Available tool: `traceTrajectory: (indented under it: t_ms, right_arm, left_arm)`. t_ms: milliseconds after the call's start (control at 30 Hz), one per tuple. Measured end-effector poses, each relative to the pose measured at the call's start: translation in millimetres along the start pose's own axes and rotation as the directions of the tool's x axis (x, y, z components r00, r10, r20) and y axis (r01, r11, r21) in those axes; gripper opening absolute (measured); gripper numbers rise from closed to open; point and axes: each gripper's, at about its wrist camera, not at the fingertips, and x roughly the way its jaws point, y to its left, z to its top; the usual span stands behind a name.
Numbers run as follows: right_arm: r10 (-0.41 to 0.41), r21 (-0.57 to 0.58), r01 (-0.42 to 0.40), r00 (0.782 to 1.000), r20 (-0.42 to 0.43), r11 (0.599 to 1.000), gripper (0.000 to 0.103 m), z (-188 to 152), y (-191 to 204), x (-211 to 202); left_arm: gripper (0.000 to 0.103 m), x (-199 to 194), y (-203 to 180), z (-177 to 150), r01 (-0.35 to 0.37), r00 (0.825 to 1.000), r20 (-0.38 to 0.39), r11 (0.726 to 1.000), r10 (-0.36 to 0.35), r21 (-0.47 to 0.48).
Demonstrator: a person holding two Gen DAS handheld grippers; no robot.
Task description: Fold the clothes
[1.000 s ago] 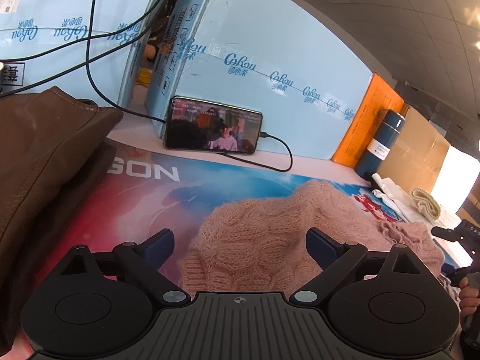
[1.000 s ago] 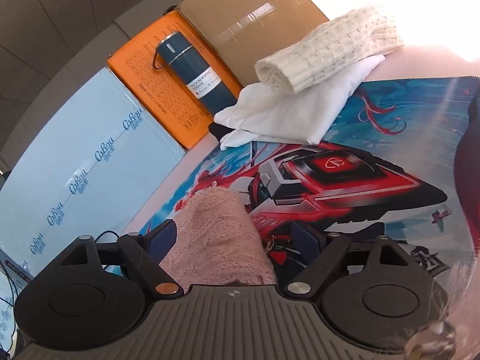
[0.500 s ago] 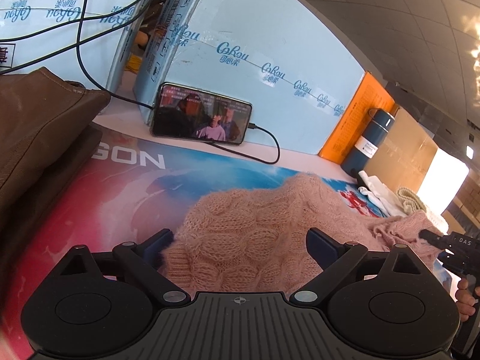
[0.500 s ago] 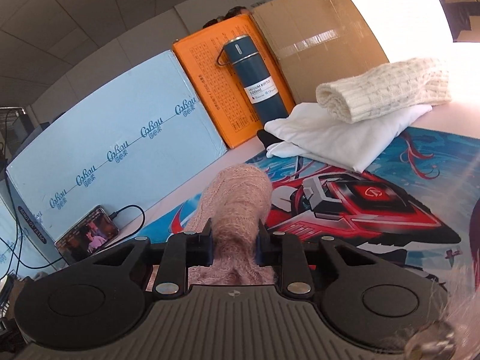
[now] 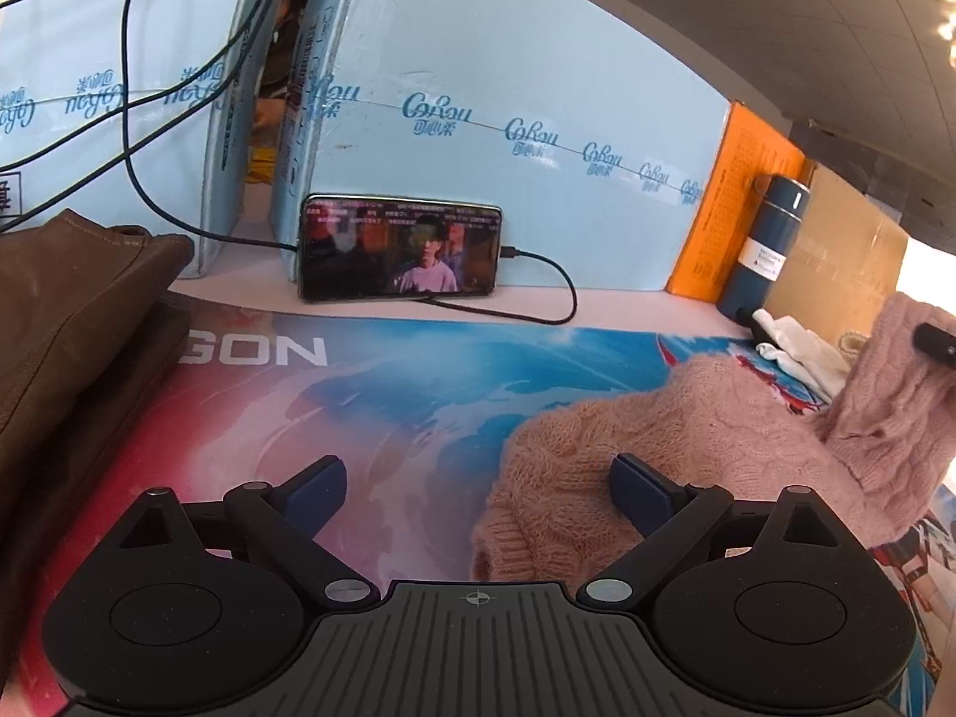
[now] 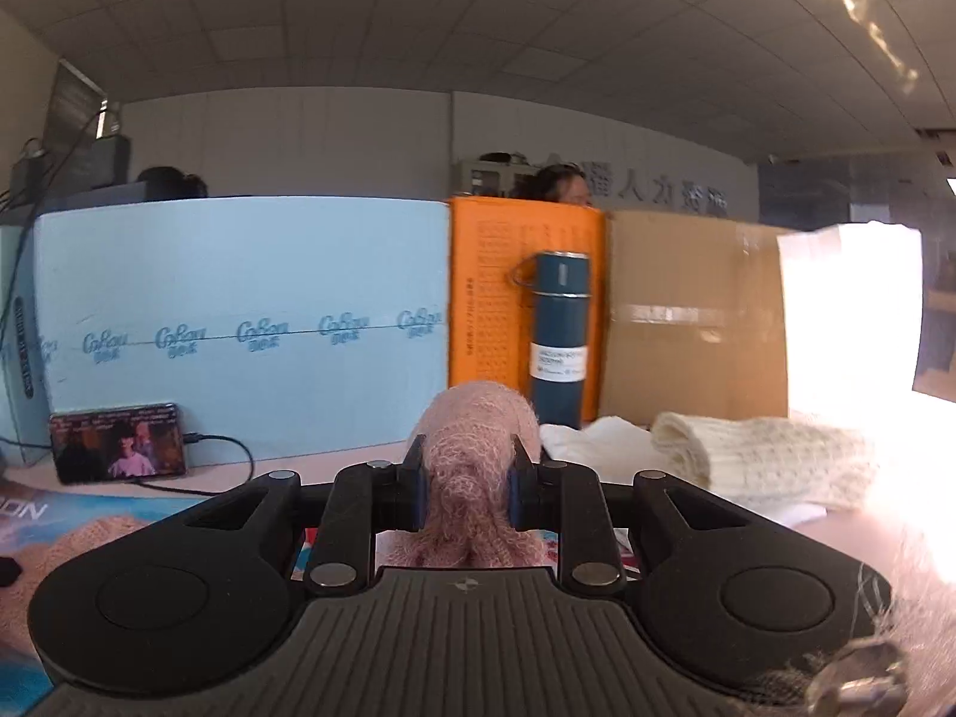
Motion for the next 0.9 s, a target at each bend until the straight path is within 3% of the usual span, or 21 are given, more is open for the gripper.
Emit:
traceTrajectory:
  t_ms: [100, 200, 267, 333, 400, 467, 600, 700, 733, 767, 800, 833, 900]
  right_arm:
    - [0.088, -0.158, -0.079, 0.995, 0.046, 0.984, 0.022, -3.0, 50.8, -6.2]
    - [0.181, -0.316, -0.145, 0.980, 0.087, 0.938, 0.022, -10.9, 98.9, -14.9]
    - [0.249, -0.393, -0.196, 0.965, 0.087, 0.898, 0.022, -19.3, 124.2, -20.1]
    - [0.328, -0.403, -0.290, 0.944, 0.027, 0.868, 0.022, -24.6, 139.9, -20.0]
    - [0.413, -0.337, -0.409, 0.909, -0.061, 0.848, 0.022, -24.8, 146.1, -15.7]
    - [0.494, -0.191, -0.516, 0.856, -0.153, 0.835, 0.022, -22.1, 144.2, -1.6]
    - [0.591, 0.115, -0.586, 0.752, -0.292, 0.802, 0.025, -29.8, 134.6, 44.5]
    - [0.651, 0.236, -0.607, 0.708, -0.272, 0.759, 0.026, -30.4, 123.2, 52.0]
    - [0.670, 0.273, -0.613, 0.695, -0.261, 0.742, 0.036, -30.2, 119.4, 53.5]
    - [0.708, 0.313, -0.638, 0.667, -0.232, 0.703, 0.044, -28.9, 112.9, 50.8]
    - [0.751, 0.353, -0.669, 0.632, -0.195, 0.654, 0.062, -27.2, 105.5, 46.6]
    - [0.788, 0.388, -0.697, 0.598, -0.149, 0.603, 0.074, -25.1, 96.6, 41.7]
    - [0.823, 0.428, -0.736, 0.567, -0.032, 0.524, 0.077, -19.8, 74.3, 31.6]
  left_arm:
    - [0.097, -2.9, 8.9, -1.0, 0.036, 0.999, 0.011, 0.998, -0.035, -0.059]
    - [0.097, -7.0, 17.0, -0.7, 0.058, 0.998, 0.040, 0.992, -0.053, -0.115]
    - [0.097, -10.7, 22.6, -0.3, 0.078, 0.995, 0.066, 0.985, -0.068, -0.152]
    - [0.097, -16.1, 29.3, 0.4, 0.110, 0.990, 0.106, 0.974, -0.091, -0.196]
    - [0.101, -21.7, 37.1, 1.1, 0.150, 0.982, 0.152, 0.957, -0.115, -0.247]
    - [0.101, -27.3, 43.6, 1.3, 0.197, 0.969, 0.200, 0.937, -0.142, -0.289]
    - [0.102, -32.9, 47.6, 1.2, 0.279, 0.944, 0.264, 0.908, -0.199, -0.312]
    - [0.102, -34.2, 48.0, 0.7, 0.336, 0.924, 0.290, 0.891, -0.248, -0.307]
    - [0.102, -34.5, 48.5, 0.5, 0.358, 0.916, 0.297, 0.882, -0.269, -0.307]
    - [0.102, -34.8, 49.4, 0.1, 0.383, 0.907, 0.305, 0.871, -0.291, -0.307]
    - [0.102, -35.1, 50.3, -0.4, 0.409, 0.896, 0.313, 0.859, -0.314, -0.309]
    - [0.102, -35.4, 51.2, -1.0, 0.434, 0.885, 0.321, 0.846, -0.336, -0.311]
    - [0.102, -34.5, 52.3, -1.8, 0.478, 0.865, 0.328, 0.820, -0.379, -0.314]
